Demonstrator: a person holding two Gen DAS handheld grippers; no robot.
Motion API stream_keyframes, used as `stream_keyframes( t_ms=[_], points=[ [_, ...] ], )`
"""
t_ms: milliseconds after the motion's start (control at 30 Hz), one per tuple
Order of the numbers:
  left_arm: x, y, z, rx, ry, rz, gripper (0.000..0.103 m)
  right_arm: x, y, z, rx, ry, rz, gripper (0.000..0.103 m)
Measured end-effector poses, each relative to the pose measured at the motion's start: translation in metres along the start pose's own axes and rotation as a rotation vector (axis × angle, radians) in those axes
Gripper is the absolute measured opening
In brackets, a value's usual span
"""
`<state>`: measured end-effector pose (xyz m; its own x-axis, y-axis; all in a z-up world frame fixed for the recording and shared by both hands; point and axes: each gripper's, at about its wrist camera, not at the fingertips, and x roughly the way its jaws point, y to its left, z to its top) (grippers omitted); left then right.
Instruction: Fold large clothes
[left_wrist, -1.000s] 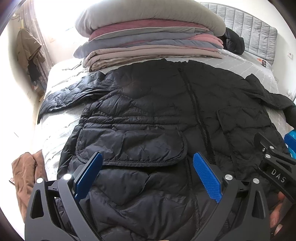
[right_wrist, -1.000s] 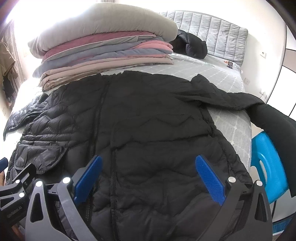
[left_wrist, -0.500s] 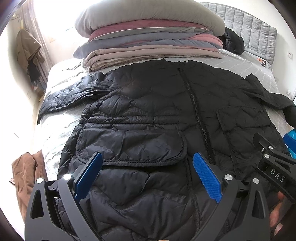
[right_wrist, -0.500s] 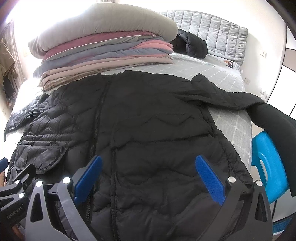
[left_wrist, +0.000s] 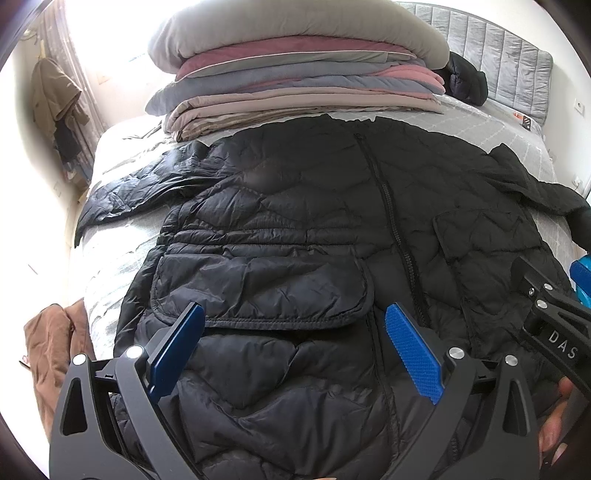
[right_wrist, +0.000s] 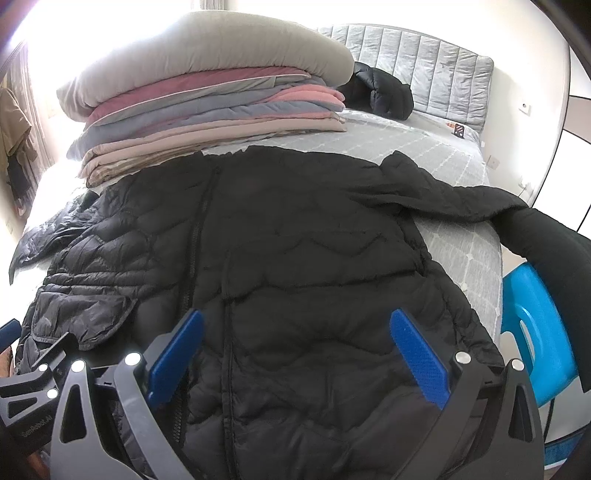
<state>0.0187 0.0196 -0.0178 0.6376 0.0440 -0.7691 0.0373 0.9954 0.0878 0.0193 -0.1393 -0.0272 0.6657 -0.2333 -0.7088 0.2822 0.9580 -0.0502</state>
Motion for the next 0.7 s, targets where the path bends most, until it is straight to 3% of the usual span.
stream_keyframes(
  t_ms=[700],
  points=[
    [-0.0005, -0.0008, -0.0007, -0.001, -0.007, -0.007, 0.095, -0.0094, -0.0020, 0.0011, 0.014, -0.033, 0.000, 0.098]
  ],
)
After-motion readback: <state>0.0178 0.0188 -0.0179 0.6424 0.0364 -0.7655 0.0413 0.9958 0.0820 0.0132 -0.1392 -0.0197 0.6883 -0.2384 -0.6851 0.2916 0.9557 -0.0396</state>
